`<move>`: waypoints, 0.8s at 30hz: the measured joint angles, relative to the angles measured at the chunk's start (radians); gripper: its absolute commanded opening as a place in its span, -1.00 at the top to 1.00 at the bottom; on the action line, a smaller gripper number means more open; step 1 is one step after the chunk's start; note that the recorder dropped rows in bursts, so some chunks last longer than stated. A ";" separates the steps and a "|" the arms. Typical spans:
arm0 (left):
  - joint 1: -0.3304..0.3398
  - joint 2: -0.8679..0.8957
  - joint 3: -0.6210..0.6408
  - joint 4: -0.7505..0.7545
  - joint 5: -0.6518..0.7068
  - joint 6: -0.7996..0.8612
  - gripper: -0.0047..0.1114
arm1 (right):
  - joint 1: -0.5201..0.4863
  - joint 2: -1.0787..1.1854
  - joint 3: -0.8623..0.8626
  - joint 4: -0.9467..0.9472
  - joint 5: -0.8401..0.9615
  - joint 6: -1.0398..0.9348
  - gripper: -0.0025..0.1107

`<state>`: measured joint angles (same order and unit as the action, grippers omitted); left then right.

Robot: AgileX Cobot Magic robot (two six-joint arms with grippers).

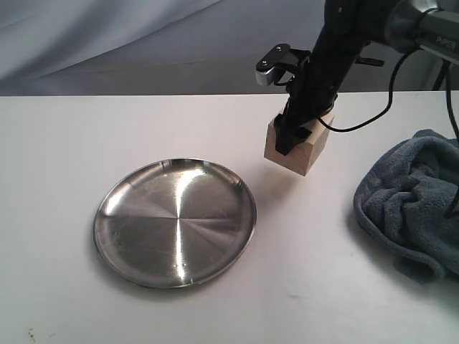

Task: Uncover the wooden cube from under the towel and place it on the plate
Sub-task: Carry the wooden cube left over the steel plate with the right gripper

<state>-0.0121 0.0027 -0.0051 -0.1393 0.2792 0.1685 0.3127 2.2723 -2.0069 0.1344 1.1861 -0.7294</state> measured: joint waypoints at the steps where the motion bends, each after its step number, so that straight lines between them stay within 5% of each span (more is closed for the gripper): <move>1: 0.000 0.000 0.000 0.000 0.000 0.000 0.92 | 0.009 0.000 0.000 0.000 -0.001 0.000 0.54; 24: 0.000 0.000 0.000 0.000 0.000 0.000 0.92 | 0.224 0.000 0.000 0.039 -0.021 0.014 0.54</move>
<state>-0.0121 0.0027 -0.0051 -0.1393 0.2792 0.1685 0.5363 2.2723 -2.0069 0.1735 1.1650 -0.7149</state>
